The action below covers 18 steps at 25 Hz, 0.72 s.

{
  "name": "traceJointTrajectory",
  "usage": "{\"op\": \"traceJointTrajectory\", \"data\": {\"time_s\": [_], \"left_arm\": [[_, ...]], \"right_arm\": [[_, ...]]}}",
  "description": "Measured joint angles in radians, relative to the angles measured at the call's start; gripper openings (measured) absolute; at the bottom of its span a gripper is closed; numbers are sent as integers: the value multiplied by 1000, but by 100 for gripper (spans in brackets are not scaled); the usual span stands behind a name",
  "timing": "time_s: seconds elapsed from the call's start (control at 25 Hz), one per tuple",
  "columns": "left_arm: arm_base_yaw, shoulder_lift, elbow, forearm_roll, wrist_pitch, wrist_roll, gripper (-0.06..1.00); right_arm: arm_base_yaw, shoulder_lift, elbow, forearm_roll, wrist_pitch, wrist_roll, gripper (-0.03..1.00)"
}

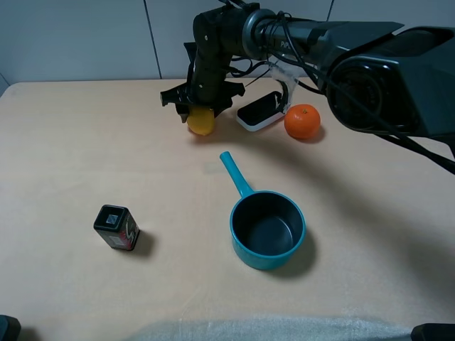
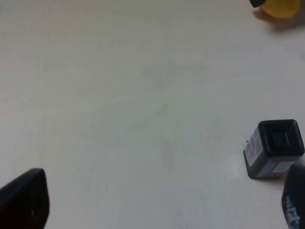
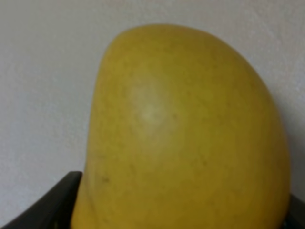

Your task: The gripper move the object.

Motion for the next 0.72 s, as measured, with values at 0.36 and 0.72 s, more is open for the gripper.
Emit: {"op": "traceJointTrajectory", "data": {"time_s": [0.36,0.72], "left_arm": [[0,0,0,0,0,0,99],[0,0,0,0,0,0,99]], "right_arm": [[0,8,0,0,0,-1,49],[0,8,0,0,-1,-22,69]]}}
